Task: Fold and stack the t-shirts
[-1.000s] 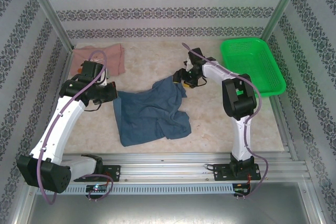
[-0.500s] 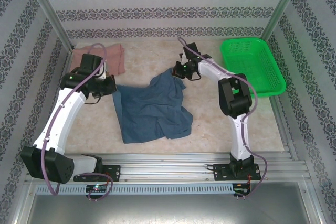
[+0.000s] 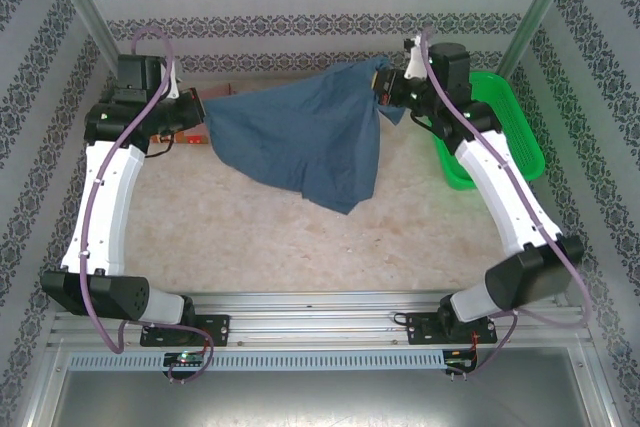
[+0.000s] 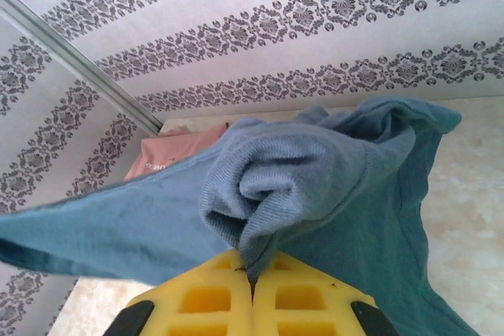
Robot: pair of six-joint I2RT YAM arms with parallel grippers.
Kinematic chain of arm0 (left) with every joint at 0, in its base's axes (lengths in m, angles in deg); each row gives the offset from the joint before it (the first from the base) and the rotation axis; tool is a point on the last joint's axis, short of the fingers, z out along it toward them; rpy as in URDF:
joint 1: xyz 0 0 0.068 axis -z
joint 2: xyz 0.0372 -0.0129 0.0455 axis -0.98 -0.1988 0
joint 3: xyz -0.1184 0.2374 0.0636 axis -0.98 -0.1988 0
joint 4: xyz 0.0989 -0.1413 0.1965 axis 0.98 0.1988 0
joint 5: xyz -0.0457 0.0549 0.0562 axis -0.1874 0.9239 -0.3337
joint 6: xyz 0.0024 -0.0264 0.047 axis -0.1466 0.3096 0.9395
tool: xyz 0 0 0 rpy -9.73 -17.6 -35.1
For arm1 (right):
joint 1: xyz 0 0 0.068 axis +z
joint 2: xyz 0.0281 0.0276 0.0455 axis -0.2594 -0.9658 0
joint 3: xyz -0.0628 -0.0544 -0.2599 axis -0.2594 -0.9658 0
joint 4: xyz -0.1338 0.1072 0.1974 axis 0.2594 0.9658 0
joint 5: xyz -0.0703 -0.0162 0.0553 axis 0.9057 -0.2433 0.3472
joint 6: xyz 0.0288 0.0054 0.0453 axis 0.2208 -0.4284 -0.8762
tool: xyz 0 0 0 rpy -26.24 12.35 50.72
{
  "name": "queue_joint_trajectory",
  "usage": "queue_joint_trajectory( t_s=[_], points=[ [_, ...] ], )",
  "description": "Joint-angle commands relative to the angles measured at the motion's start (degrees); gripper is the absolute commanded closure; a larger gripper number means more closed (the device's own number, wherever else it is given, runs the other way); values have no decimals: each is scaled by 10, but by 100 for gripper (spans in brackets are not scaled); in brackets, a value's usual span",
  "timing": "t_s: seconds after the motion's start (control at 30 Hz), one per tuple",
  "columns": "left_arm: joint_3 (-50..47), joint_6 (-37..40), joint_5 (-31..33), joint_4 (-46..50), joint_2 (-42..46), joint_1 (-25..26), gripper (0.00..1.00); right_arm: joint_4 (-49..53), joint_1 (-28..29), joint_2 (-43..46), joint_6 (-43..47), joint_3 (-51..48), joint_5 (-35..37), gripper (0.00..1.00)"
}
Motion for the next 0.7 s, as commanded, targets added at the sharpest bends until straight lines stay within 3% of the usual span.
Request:
queue_joint_trajectory(
  t_s=[0.0,0.17,0.37,0.5,0.67],
  points=[
    [4,14,-26,1,0,-8,100,30,0,39,33,-70,17,100],
    [-143,-28,-67,-50,55,-8,100,29,43,132,53,-242,5,100],
    [-350,-100,-112,-91,132,-7,100,42,136,191,-3,-424,-17,97],
    [-434,-119,-113,-87,165,-5,100,107,151,216,-38,-464,-54,65],
    [-498,-125,-98,-91,180,-5,100,154,108,305,-75,-473,-50,38]
  ],
)
